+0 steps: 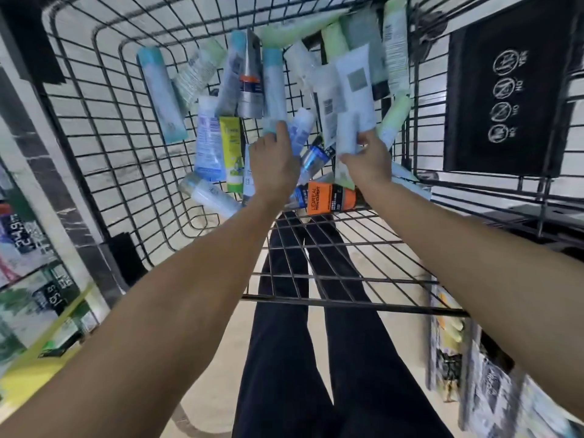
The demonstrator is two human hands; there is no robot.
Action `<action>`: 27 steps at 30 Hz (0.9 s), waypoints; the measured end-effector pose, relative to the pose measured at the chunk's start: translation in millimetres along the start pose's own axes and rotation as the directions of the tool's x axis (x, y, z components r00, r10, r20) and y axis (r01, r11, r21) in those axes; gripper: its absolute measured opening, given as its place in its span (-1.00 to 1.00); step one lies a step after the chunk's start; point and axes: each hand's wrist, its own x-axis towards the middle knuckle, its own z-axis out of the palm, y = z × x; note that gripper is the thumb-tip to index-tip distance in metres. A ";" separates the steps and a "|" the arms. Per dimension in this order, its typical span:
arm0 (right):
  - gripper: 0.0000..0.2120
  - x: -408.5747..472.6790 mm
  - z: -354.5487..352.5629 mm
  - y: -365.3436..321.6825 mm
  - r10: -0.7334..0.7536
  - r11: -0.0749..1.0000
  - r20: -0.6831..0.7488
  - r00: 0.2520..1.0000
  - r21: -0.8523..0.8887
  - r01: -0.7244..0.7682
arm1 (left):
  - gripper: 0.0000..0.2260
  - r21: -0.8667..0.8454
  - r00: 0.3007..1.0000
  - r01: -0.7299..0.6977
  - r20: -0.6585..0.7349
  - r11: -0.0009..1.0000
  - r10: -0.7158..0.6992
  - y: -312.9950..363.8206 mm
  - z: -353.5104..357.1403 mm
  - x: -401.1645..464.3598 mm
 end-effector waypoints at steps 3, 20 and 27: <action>-0.66 -6.2 -10.3 1.0 -0.011 0.997 0.036 0.999 0.077 0.008 | -0.53 -0.065 1.000 0.030 -0.002 0.997 -0.030 -0.3 -4.3 3.4; -0.66 -131.0 -97.6 -45.3 -0.089 0.839 0.218 0.972 0.542 -0.044 | -0.80 -0.887 0.903 0.429 0.426 0.169 -0.057 20.5 -162.2 -86.3; -0.51 -203.0 -155.8 -71.2 -0.205 0.780 0.242 0.949 0.625 0.009 | -0.82 -0.870 0.870 0.493 0.493 -0.026 0.020 54.5 -241.4 -148.8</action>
